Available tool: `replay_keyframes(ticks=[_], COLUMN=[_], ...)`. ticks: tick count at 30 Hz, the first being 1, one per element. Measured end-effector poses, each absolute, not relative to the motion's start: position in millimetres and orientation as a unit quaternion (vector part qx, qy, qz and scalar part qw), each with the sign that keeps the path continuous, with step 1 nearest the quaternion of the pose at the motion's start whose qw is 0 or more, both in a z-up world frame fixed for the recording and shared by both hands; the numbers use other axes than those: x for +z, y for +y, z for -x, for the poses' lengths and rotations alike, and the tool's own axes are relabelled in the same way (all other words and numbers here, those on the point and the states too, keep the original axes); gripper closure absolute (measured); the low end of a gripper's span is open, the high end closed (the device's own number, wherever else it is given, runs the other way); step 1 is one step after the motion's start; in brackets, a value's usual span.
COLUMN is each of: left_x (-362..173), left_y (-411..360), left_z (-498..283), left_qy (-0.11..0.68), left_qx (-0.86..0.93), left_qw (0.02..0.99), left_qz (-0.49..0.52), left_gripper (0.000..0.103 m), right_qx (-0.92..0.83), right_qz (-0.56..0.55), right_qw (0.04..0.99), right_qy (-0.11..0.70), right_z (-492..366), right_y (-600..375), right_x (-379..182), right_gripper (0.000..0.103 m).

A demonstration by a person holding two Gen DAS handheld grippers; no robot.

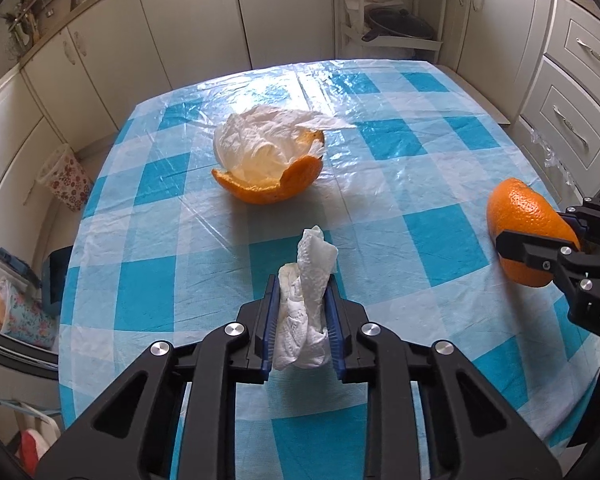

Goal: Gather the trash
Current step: 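Lift the tissue with the left gripper while the right gripper lifts the orange peel shell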

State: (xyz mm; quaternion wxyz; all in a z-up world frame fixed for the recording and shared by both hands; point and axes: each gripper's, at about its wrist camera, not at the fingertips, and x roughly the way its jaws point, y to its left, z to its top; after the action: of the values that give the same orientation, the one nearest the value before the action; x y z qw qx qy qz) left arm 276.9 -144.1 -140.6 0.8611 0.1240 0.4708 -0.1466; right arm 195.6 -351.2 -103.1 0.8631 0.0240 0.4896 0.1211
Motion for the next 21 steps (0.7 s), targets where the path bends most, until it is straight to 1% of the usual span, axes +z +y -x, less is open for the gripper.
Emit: replay_keyframes(ticks=[2, 6, 15, 21], left_x=[-138.9, -137.2, -130.1, -115.5], left_y=[-148.2, -154.0, -162.6, -185.1], left_z=[-274.3, -271.2, -270.2, -259.8], left_qy=[0.468, 0.464, 0.459, 0.436], left_qx=[-0.149, -0.153, -0.166, -0.201], left_qw=[0.862, 0.863, 0.866, 0.871], left_qz=[-0.126, -0.127, -0.107, -0.102], left_gripper=[0.082, 0.082, 0.083, 0.083], right_qx=[0.119, 0.114, 0.105, 0.088], right_qz=[-0.030, -0.047, -0.066, -0.097], right_qw=[0.865, 0.869, 0.876, 0.882], right_qy=[0.486, 0.480, 0.466, 0.452], right_z=[-194.3, -191.7, -182.9, -176.9], right_y=[-355.6, -365.8, -385.0, -409.5], right_x=[-101.0, -97.7, -91.3, -85.7], right_gripper=[0.081, 0.092, 0.093, 0.093])
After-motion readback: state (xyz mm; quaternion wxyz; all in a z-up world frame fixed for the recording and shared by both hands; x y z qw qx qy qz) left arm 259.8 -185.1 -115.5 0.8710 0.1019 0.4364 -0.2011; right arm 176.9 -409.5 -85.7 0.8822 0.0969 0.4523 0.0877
